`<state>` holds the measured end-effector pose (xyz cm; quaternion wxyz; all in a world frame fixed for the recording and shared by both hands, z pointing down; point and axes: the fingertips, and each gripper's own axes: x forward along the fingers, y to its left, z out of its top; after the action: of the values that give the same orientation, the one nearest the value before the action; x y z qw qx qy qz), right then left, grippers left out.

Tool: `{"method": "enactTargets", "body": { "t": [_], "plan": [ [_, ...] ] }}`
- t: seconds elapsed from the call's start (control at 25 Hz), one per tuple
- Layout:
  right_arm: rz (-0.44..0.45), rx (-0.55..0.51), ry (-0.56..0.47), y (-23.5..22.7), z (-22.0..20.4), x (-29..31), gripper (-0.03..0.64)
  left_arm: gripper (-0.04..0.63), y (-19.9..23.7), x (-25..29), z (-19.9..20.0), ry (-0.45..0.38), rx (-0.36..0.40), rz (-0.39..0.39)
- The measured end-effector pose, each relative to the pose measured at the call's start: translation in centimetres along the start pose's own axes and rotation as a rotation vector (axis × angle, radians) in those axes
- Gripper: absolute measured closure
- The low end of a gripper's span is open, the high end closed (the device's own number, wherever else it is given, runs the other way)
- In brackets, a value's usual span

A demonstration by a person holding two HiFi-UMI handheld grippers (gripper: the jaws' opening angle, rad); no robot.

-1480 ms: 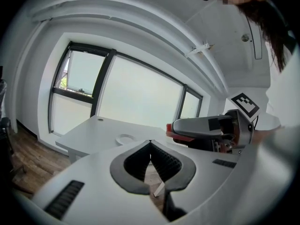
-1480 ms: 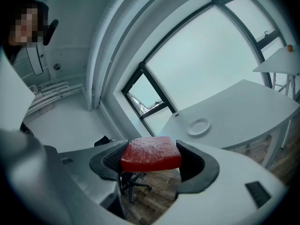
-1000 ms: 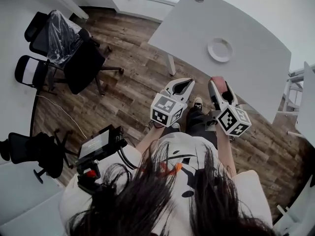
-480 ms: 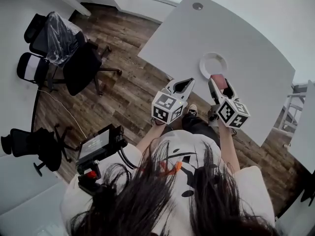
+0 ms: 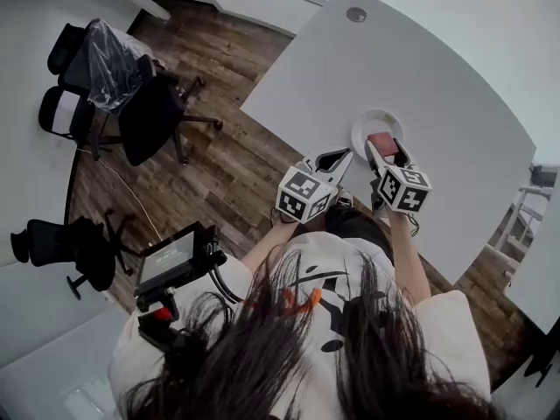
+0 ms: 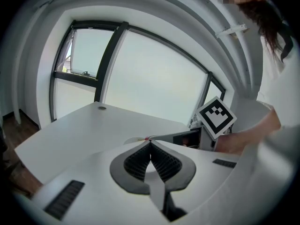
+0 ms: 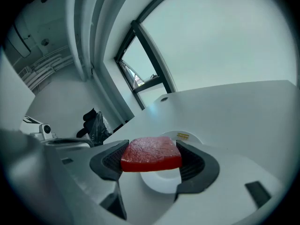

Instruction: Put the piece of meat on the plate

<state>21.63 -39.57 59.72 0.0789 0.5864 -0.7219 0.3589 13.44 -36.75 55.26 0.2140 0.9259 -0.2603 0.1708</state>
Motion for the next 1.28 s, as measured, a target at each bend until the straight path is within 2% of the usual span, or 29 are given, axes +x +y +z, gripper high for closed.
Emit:
{"method": "enactTargets", "body": {
  "t": [0.28,0.52,1.16,1.28],
  "plan": [
    [0.014,-0.130,0.119,0.9,-2.0,3.3,0.311,0.589,0.0,0.3,-0.9,0.040,-0.003,0.009],
    [-0.008,-0.157,0.168,0.7,-2.8,4.8,0.311,0.589,0.5,0.1,-1.2,0.052,-0.008,0.025],
    [-0.030,-0.317,0.337,0.9,-4.5,5.9,0.311,0.589,1.2,0.1,-0.8,0.040,-0.015,0.047],
    [-0.038,-0.343,0.340,0.7,-4.6,6.1,0.311,0.589,1.5,-0.2,-0.7,0.033,-0.015,0.058]
  ]
}}
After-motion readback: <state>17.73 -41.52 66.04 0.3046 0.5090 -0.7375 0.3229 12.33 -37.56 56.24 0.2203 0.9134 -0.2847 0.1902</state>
